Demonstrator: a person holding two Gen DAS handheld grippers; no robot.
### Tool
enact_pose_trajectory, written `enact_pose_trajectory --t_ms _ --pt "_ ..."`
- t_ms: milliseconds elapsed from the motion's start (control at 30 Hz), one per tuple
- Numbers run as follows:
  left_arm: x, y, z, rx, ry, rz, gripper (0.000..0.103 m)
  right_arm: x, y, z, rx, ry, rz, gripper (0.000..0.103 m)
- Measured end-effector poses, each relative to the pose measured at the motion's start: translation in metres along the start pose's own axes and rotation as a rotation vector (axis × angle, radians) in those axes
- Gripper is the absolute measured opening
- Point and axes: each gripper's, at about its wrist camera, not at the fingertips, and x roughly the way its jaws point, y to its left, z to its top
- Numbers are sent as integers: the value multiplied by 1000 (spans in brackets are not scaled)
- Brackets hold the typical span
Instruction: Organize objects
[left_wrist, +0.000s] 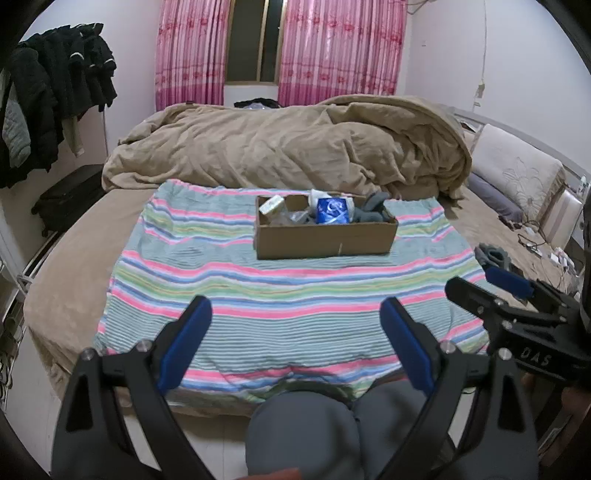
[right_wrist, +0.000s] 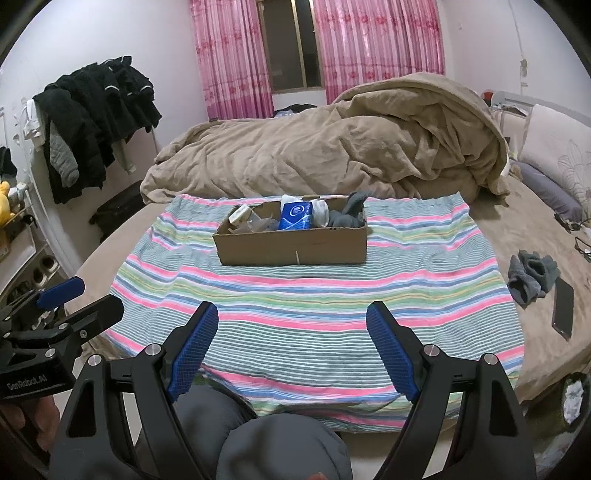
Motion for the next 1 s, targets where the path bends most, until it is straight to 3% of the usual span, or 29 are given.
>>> enact_pose_trajectory --t_ms 467,1000 --pt "-8 6 -1 2 -6 -2 93 -3 8 2 -11 1 0 85" --pt "8 -6 8 40 0 -56 93 3 8 5 -37 7 -22 85"
